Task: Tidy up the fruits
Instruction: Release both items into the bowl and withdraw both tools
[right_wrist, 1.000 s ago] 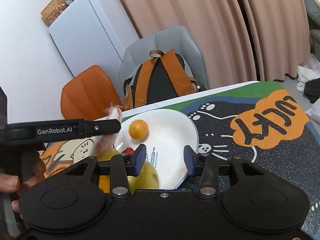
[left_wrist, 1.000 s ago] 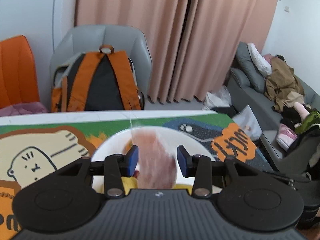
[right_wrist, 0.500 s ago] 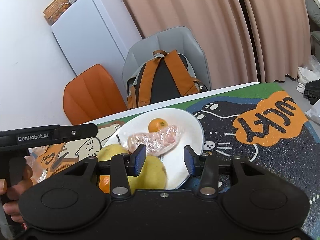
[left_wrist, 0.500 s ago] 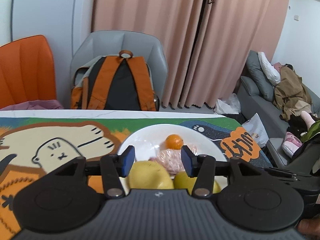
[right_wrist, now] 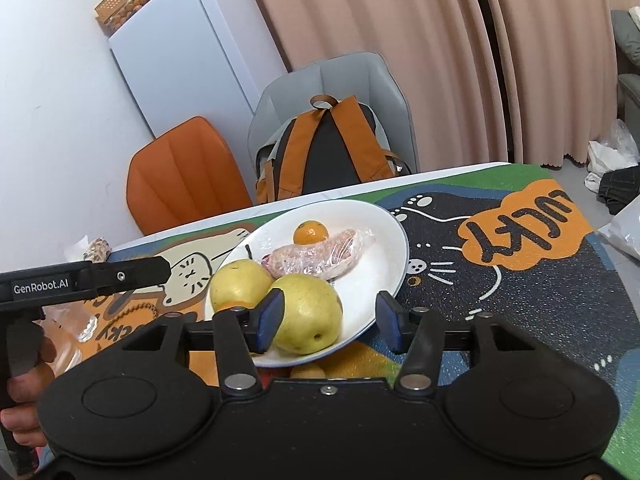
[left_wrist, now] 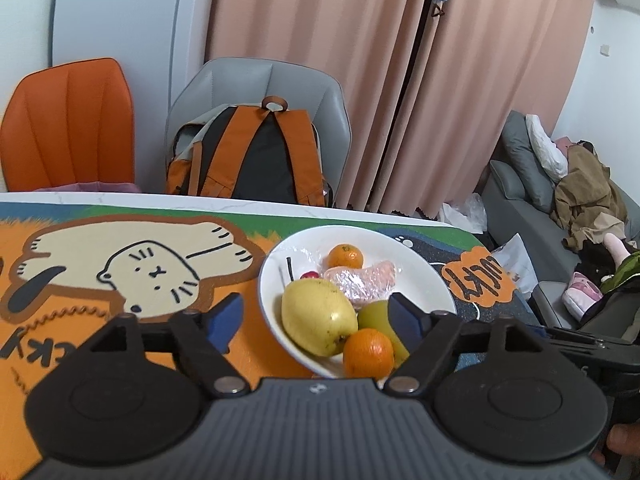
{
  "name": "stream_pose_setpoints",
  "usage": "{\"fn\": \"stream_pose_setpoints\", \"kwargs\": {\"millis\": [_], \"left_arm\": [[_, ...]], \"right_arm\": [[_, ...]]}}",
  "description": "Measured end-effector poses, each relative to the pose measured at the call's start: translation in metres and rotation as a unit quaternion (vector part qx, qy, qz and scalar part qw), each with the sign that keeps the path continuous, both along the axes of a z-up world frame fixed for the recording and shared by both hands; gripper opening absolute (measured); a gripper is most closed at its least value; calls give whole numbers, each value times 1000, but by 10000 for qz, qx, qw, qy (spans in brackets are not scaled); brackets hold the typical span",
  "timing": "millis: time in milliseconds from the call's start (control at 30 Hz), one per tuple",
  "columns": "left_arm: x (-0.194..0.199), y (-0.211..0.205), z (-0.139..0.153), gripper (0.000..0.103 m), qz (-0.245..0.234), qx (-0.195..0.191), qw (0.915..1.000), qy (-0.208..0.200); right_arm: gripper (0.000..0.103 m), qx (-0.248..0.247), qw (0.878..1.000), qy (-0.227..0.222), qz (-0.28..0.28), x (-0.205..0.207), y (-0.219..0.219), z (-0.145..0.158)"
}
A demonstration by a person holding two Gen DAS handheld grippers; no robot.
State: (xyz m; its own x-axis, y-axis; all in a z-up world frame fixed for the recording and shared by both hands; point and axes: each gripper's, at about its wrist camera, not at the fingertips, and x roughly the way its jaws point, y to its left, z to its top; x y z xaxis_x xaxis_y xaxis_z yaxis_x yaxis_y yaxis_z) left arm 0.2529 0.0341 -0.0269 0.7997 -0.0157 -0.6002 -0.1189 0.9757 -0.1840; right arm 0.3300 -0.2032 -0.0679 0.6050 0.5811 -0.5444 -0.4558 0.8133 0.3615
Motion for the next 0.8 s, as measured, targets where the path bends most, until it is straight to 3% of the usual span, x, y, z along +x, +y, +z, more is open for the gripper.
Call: {"fn": "stream_pose_setpoints", "kwargs": {"millis": [200, 800], "left_arm": [[-17, 2, -3, 84, 78, -144, 9999, -21], [-60, 1, -34, 84, 121, -536, 9982, 227]], "right_arm": [[61, -88, 9999, -63, 64, -14, -4, 8], [61, -437, 9985, 12, 339, -53, 4, 6]]}}
